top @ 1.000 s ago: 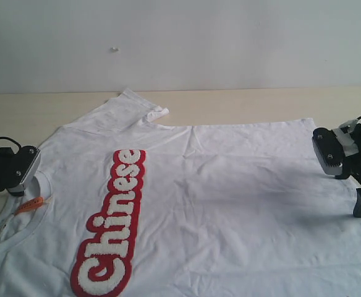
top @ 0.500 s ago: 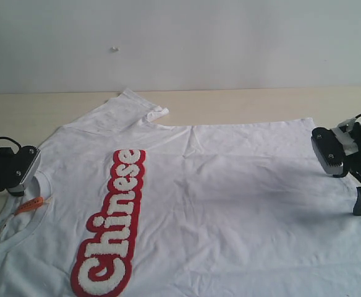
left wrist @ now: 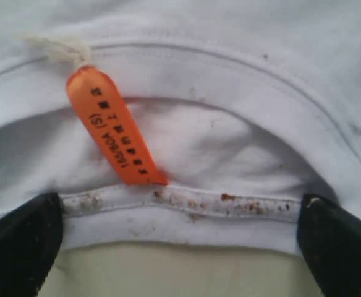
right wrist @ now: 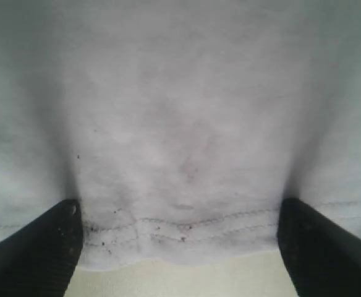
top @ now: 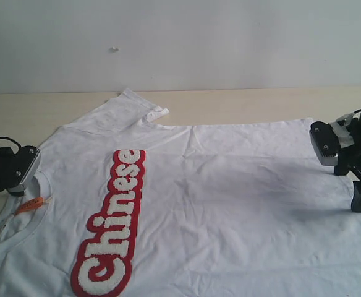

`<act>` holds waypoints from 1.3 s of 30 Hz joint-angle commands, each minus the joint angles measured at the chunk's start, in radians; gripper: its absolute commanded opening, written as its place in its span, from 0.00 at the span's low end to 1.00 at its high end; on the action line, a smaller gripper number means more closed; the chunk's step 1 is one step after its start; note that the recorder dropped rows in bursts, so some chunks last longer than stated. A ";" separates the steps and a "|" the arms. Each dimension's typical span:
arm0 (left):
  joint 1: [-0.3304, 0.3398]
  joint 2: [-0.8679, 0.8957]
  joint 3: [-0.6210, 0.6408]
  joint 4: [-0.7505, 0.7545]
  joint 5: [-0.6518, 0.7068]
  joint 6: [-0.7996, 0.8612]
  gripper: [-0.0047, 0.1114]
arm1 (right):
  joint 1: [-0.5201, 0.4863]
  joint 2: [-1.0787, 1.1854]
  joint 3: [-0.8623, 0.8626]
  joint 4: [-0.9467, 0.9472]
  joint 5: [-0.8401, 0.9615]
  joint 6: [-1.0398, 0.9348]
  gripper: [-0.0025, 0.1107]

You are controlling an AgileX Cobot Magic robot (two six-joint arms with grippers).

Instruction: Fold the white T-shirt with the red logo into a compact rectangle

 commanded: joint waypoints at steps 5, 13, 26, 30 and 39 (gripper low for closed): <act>0.000 0.029 0.011 -0.005 -0.043 0.000 0.94 | -0.007 0.015 -0.002 -0.023 0.015 0.021 0.74; 0.000 0.029 0.011 -0.005 -0.043 0.000 0.94 | -0.007 0.015 -0.002 -0.089 0.004 0.018 0.74; 0.000 0.029 0.011 -0.005 -0.043 0.000 0.94 | -0.007 0.015 -0.002 -0.045 0.004 0.022 0.74; 0.000 0.029 0.011 -0.005 -0.043 0.000 0.94 | -0.007 0.015 -0.002 -0.045 0.004 0.022 0.74; 0.000 0.029 0.011 -0.005 -0.043 0.000 0.94 | -0.007 0.015 -0.002 -0.045 0.004 0.022 0.74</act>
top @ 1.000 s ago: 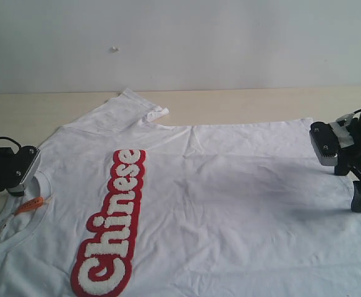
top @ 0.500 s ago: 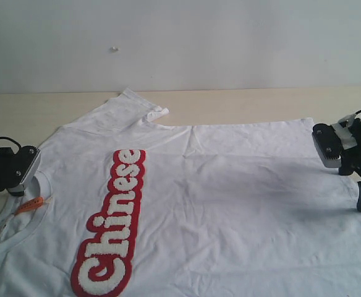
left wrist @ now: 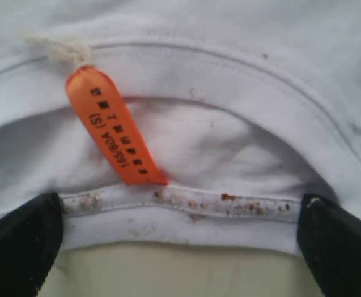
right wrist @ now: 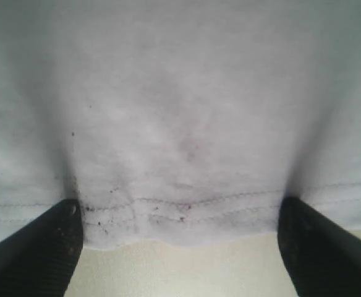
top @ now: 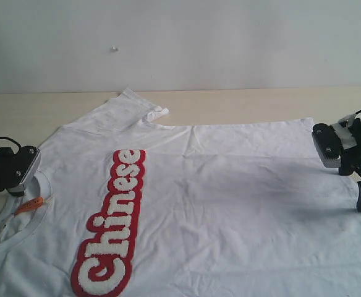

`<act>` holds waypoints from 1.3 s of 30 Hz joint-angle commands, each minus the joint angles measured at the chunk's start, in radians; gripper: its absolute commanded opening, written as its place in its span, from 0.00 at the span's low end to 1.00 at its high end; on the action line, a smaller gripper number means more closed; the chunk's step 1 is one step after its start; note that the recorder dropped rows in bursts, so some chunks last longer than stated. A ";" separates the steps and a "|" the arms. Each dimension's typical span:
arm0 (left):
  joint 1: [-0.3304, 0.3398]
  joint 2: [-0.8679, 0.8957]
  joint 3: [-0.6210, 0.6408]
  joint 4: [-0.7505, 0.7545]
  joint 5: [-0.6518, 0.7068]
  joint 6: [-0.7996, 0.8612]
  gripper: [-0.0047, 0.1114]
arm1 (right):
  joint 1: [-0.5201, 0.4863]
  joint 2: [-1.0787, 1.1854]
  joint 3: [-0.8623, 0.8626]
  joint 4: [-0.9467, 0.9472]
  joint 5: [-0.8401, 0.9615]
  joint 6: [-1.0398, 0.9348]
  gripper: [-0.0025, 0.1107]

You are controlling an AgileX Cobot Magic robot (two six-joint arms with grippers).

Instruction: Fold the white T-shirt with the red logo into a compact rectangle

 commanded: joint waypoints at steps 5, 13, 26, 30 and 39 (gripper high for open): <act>0.000 0.029 0.011 -0.005 -0.043 0.000 0.94 | -0.007 0.012 -0.002 0.005 0.005 0.001 0.74; 0.000 0.029 0.011 -0.005 -0.043 0.000 0.94 | -0.007 0.012 -0.002 0.005 0.005 0.005 0.74; 0.000 0.029 0.011 -0.011 -0.043 0.000 0.94 | -0.007 0.012 -0.002 0.005 0.005 0.005 0.74; 0.000 0.029 0.011 -0.020 -0.043 0.000 0.94 | -0.007 0.012 -0.002 0.005 0.005 0.005 0.74; 0.000 0.029 0.011 -0.021 -0.043 -0.017 0.94 | -0.007 0.012 -0.002 0.005 0.005 0.005 0.74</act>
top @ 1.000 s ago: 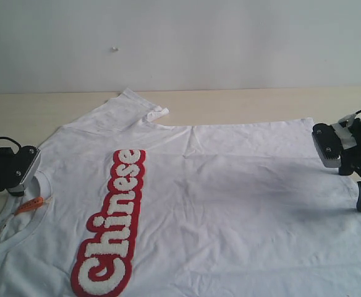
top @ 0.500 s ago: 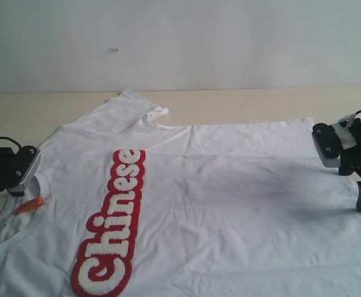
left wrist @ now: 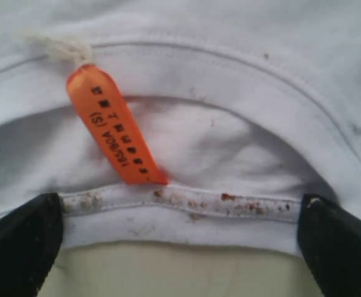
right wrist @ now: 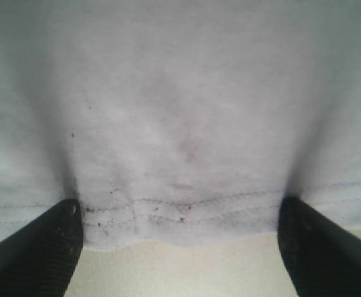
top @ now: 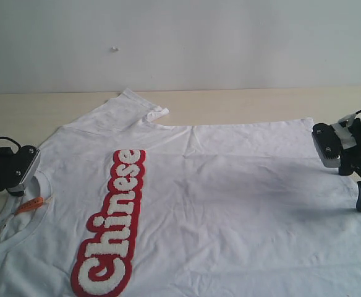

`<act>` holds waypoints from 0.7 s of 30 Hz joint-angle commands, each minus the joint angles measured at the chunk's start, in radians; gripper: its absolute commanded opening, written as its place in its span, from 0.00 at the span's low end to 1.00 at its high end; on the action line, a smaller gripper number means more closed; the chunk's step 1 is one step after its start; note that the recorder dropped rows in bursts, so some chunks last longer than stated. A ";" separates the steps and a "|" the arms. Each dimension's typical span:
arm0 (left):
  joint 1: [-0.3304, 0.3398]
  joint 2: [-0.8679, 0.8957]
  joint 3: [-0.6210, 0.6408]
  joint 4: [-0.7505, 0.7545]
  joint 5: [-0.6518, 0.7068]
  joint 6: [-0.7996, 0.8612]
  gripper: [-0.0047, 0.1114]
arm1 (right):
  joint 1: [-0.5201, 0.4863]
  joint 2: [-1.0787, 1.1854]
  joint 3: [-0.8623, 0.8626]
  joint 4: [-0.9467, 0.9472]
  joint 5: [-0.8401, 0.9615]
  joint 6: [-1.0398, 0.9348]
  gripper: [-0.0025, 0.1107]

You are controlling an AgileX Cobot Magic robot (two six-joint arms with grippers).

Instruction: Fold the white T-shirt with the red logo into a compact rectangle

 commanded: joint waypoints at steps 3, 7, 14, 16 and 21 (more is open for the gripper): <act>0.000 0.029 0.011 -0.017 -0.050 -0.022 0.93 | -0.007 0.012 -0.002 0.005 0.005 0.001 0.74; 0.000 0.029 0.011 -0.017 -0.053 -0.022 0.79 | -0.007 0.012 -0.002 0.005 0.005 0.001 0.74; 0.000 0.029 0.024 -0.005 -0.010 -0.005 0.15 | -0.007 0.012 -0.002 0.005 0.005 0.001 0.74; 0.000 0.029 0.024 -0.001 -0.005 0.026 0.04 | -0.007 0.012 -0.002 0.005 0.005 0.001 0.74; 0.000 0.029 0.024 -0.001 -0.005 0.035 0.04 | -0.007 0.012 -0.002 0.005 0.005 0.001 0.74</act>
